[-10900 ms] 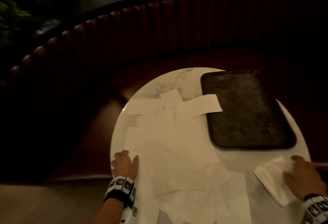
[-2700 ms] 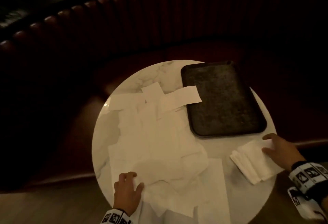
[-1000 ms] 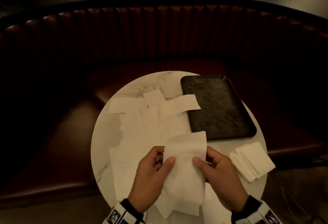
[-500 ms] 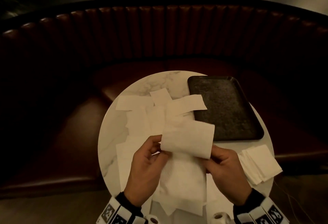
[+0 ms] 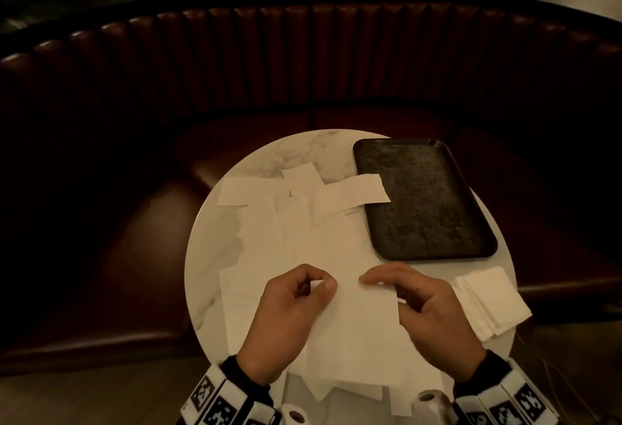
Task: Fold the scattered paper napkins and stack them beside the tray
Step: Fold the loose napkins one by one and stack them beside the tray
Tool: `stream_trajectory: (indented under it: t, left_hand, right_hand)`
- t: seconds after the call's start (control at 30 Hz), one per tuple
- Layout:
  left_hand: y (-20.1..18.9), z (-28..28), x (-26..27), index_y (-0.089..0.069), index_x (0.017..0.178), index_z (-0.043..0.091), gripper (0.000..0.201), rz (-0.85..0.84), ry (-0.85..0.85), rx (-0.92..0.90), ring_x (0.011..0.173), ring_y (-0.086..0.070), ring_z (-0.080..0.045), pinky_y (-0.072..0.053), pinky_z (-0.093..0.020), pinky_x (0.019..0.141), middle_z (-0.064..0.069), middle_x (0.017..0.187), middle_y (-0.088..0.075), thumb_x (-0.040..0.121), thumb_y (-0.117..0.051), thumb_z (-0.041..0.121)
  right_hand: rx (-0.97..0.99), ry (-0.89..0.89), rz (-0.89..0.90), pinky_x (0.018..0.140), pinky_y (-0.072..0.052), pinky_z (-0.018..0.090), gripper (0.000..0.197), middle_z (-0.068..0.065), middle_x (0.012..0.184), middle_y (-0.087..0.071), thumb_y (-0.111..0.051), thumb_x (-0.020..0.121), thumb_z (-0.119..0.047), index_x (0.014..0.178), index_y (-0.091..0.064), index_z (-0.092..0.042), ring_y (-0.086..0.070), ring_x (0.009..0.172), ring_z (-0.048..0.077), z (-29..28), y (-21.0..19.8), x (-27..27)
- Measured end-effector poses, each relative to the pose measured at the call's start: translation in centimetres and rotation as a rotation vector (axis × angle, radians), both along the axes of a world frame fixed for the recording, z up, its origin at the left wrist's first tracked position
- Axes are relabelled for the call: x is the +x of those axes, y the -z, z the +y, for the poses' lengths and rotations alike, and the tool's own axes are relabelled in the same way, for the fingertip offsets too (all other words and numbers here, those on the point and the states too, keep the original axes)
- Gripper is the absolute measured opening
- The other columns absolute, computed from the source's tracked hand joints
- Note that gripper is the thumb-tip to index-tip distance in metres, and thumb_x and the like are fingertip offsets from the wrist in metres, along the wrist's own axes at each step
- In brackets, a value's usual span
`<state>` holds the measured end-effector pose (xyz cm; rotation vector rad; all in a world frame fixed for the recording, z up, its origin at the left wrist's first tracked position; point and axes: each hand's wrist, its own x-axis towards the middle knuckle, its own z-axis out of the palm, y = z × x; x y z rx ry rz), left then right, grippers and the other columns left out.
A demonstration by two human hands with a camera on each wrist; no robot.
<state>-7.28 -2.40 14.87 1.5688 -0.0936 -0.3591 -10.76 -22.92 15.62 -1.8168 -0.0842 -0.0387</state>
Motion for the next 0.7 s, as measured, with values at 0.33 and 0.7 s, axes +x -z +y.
stream_trajectory:
  t: [0.33,0.7]
  left_hand:
    - [-0.4,-0.3,-0.6,-0.071,0.085,0.028,0.008,-0.26,-0.005,0.237,0.065,-0.058,-0.017,-0.051,-0.033,0.064,0.009,0.072,-0.068,0.091,-0.067,0.031]
    - [1.1,-2.3,-1.0,-0.07,0.076,0.018,0.011,-0.048,-0.082,0.081,0.068,-0.063,-0.017,-0.048,-0.034,0.067,-0.003,0.079,-0.071,0.081,-0.067,0.028]
  right_hand:
    - [-0.172,-0.113,0.226,0.08,-0.056,0.028,0.023,-0.01,0.083,-0.076,-0.073,0.077,-0.043,0.087,-0.079,-0.023,-0.07,0.082,0.003,2.2,-1.7,2.5]
    - [0.271,0.237,0.343,0.067,-0.059,0.033,0.012,0.007,0.081,-0.075,-0.064,0.086,-0.007,0.087,-0.077,-0.009,-0.069,0.074,0.023,-2.2,1.0,-0.7]
